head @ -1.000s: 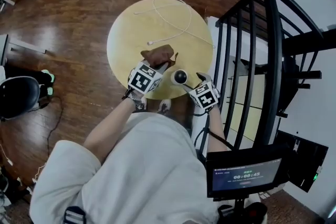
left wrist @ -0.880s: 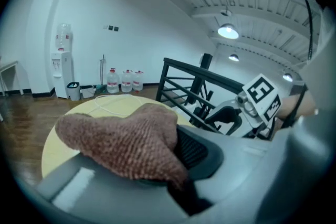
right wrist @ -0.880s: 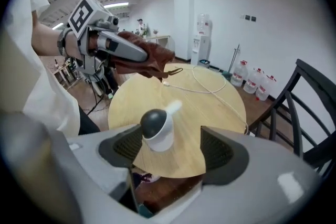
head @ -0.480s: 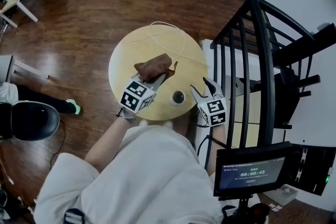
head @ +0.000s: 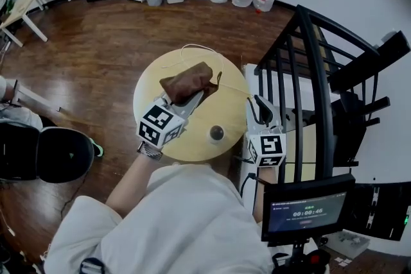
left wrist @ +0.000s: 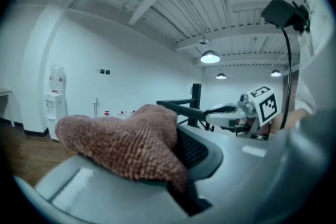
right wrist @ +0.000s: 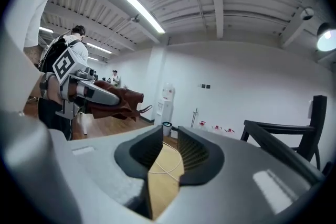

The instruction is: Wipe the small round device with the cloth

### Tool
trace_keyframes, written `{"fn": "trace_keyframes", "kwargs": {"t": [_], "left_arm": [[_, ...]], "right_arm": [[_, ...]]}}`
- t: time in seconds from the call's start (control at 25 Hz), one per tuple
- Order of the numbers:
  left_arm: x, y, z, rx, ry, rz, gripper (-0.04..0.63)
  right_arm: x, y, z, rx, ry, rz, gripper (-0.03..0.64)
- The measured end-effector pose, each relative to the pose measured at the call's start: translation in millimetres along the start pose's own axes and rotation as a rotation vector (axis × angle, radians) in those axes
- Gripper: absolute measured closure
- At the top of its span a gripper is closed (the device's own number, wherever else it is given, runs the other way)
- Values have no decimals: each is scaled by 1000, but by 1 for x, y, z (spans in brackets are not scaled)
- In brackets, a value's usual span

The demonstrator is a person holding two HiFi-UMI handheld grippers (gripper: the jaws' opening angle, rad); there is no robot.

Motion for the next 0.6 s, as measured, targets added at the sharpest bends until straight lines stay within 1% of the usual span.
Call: {"fn": "trace_keyframes", "kwargs": {"t": [0.16, 0.2, 0.4, 0.6], "left_arm": [[-13, 3, -6, 52, -1, -44, 557], [-15, 4, -6, 61, 1, -52, 557], [-18, 5, -7, 81, 14, -76, 557], [-16, 10, -9, 101, 22, -87, 557]], "right_arm": [[-6, 5, -1, 16, 1, -16, 529], [-8, 6, -2, 23, -5, -21, 539], [-14, 13, -9, 55, -56, -51, 578], [-17, 17, -4, 62, -54, -43, 612]]}}
Point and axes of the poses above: the fingertips, and each gripper's own axes: y backward along the fingers, z to its left, x out of its underside, the point moved 6 cm from there along y, backward along the fingers, and after that the axes turned 12 degrees about z, right-handed, at the moved point
